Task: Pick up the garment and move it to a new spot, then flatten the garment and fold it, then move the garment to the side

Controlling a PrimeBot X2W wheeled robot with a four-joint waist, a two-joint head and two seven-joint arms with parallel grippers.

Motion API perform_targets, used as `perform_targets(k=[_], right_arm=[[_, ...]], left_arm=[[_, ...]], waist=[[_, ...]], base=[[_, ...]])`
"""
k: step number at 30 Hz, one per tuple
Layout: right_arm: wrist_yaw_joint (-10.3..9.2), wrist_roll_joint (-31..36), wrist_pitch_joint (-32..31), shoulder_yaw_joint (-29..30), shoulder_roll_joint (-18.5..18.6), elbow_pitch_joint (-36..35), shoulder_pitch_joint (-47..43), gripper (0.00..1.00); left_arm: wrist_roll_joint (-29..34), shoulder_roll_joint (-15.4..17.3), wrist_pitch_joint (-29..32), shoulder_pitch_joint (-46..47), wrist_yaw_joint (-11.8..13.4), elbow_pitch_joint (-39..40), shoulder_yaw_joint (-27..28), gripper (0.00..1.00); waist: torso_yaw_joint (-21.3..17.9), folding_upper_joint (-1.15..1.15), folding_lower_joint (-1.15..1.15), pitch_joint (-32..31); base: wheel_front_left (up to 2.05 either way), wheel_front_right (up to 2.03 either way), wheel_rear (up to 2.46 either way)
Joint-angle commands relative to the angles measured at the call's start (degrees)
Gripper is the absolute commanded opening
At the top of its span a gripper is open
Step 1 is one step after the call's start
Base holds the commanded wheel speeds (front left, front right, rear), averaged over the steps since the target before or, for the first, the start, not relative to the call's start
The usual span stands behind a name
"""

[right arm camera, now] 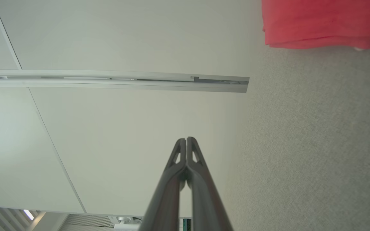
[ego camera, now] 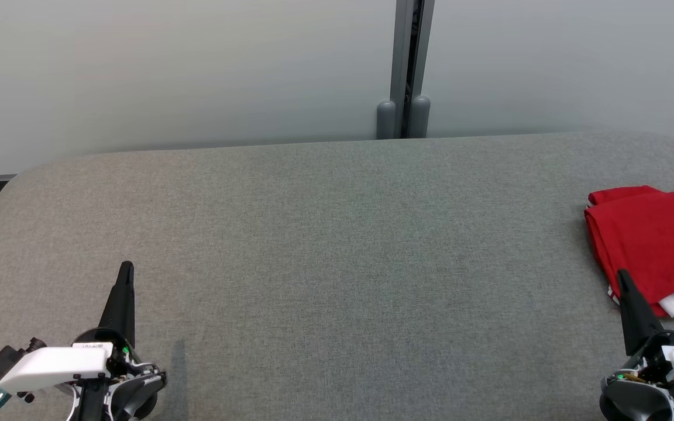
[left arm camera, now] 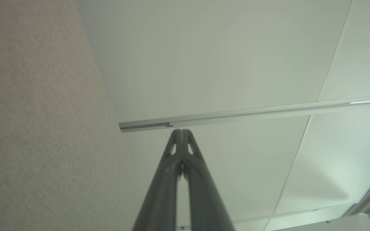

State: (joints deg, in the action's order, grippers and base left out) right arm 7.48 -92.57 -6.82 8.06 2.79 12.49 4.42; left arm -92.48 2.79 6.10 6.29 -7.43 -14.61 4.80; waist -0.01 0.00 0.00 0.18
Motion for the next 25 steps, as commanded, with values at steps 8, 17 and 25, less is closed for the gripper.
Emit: perform_targets(k=[8, 17, 25], right_arm=[[0.02, 0.19, -0.20, 0.10, 0.21, 0.27, 0.53, 0.00], [0.02, 0.21, -0.19, 0.12, 0.20, 0.27, 0.53, 0.00], [0.02, 0.22, -0.17, 0.12, 0.20, 0.27, 0.53, 0.00]], left_arm=[[-0.06, 0.13, 0.26, 1.01, -0.27, 0.02, 0.32, 0.00], [-0.05, 0.12, 0.26, 1.01, -0.27, 0.03, 0.32, 0.00], [-0.05, 0.12, 0.26, 1.01, -0.27, 0.03, 0.32, 0.00]], waist=[[0.00, 0.00, 0.00, 0.00], [0.00, 0.00, 0.00, 0.00], [0.00, 0.00, 0.00, 0.00]], base=[[0.00, 0.00, 0.00], [0.00, 0.00, 0.00], [0.00, 0.00, 0.00]])
